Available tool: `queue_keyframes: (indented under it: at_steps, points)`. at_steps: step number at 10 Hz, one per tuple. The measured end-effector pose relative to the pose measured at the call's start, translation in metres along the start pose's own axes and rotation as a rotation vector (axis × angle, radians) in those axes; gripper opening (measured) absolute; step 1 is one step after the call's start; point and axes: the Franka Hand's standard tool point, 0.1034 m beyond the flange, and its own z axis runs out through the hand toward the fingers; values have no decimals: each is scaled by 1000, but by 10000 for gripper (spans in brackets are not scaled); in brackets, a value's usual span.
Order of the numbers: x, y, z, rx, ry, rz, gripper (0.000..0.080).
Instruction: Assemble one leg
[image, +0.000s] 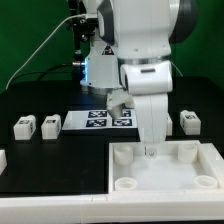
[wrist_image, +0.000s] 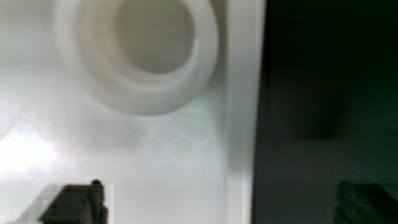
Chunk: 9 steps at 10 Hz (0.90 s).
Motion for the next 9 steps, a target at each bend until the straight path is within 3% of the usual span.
queue_keyframes:
  at_steps: [2, 3, 5, 7, 8, 9]
  points:
    - [11, -3, -19, -3, -9, 85, 649]
    - [26, -11, -23, 1, -7, 255, 649]
    - [60, -31, -21, 14, -1, 565, 649]
    - [82, -35, -25, 25, 8, 900, 649]
    - [101, -41, -23, 33, 7, 1090, 649]
    - [102, -41, -22, 40, 11, 1173, 649]
